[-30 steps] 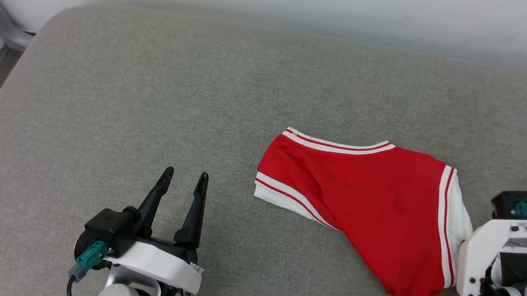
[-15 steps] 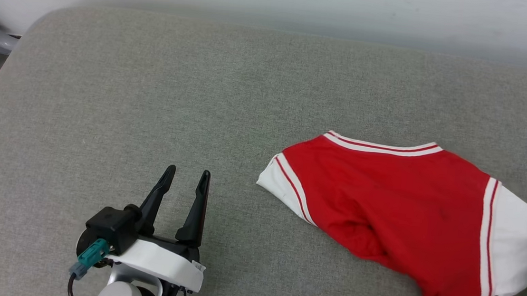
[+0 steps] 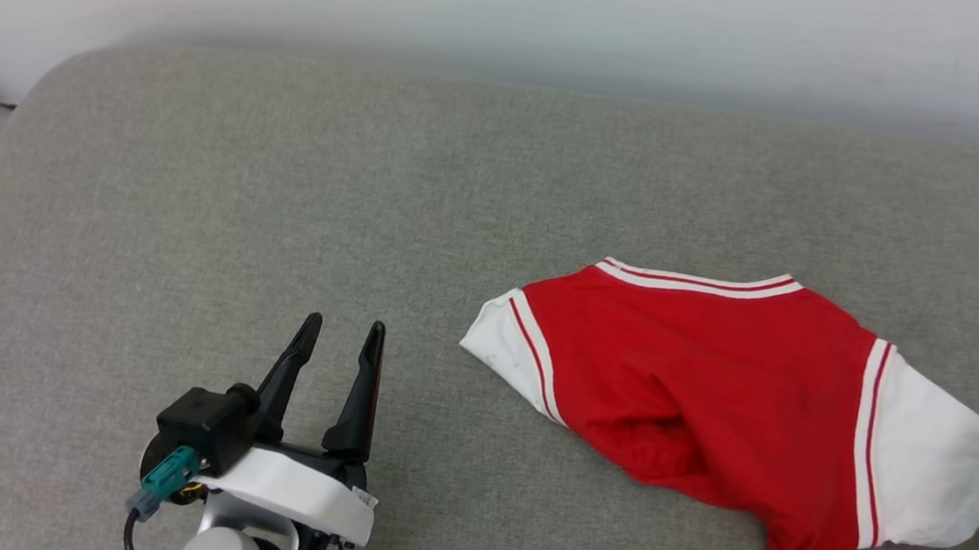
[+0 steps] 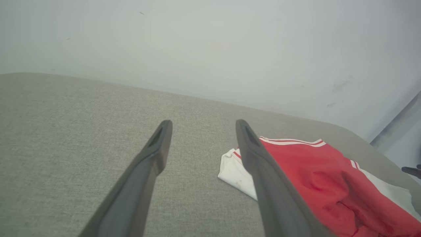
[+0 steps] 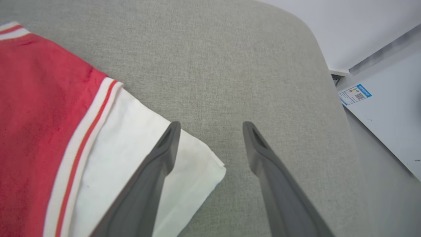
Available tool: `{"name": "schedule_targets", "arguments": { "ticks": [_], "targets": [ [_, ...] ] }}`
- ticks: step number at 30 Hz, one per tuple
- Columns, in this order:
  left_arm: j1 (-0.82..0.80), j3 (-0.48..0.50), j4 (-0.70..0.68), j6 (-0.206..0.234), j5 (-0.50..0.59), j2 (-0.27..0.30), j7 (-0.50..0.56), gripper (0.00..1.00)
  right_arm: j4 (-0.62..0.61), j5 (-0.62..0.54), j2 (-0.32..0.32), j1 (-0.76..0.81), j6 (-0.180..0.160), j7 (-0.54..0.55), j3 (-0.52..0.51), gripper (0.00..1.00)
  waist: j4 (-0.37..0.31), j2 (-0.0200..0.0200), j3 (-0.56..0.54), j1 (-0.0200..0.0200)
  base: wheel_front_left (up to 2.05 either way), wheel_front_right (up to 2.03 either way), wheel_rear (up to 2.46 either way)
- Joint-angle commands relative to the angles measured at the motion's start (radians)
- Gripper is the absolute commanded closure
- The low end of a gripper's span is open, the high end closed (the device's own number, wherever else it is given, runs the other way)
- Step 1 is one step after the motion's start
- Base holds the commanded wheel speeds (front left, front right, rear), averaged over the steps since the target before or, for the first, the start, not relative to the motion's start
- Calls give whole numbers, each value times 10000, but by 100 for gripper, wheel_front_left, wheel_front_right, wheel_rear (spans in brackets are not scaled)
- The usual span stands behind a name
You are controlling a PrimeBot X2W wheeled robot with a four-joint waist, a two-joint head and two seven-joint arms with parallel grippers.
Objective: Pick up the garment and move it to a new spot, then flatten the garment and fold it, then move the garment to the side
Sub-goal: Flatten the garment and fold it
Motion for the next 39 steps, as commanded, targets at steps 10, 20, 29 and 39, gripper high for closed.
{"name": "schedule_targets", "arguments": {
  "ticks": [10,20,29,39],
  "targets": [
    [535,138,162,-23,-120,-12,-23,0,-1984,1187,1241,763,-12,-3093,853,0,-703,0,-836,0,0,0,0],
    [452,-88,769,-22,-91,119,51,0,-3943,1791,2104,2175,-12,-4213,1551,0,-1232,0,-784,0,0,0,0],
    [-1092,-440,923,46,102,567,1791,0,-4896,1696,2347,2417,-12,-4294,1872,0,-1651,0,-94,0,0,0,0],
    [-3793,-1133,1917,223,739,1399,6239,0,-5093,1547,2452,2222,-12,-4438,2183,0,-2135,0,774,0,0,0,0]
  ]
}}
